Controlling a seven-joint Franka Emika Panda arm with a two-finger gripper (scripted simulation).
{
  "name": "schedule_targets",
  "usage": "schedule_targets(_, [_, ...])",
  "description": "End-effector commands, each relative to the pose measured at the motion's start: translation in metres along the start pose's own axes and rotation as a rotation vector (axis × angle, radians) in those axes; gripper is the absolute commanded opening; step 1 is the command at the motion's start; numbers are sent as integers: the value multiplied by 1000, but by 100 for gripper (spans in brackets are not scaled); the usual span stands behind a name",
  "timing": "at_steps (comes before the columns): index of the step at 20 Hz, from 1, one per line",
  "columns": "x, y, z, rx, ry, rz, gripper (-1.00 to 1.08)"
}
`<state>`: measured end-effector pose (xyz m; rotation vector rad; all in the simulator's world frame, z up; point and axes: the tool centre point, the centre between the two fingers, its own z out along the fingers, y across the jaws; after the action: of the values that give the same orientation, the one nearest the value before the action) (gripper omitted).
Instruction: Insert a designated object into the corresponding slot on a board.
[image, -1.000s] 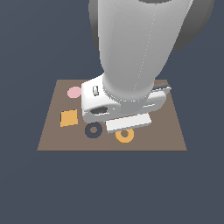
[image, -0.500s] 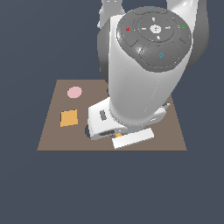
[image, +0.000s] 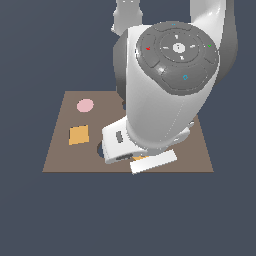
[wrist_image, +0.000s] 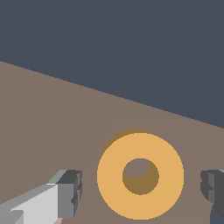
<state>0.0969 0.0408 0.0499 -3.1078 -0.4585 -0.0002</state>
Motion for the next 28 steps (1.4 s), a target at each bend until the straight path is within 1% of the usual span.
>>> schedule_targets(1, [0, 0, 4, 0, -1, -1, 100])
schedule_targets(8, [2, 0, 20, 0, 0, -4, 100])
schedule_targets(9, [2, 0, 20, 0, 0, -4, -100])
schedule_targets(22, [2, 0, 19, 0, 0, 0, -100])
schedule_targets(28, [4, 2, 19, 0, 0, 45, -100])
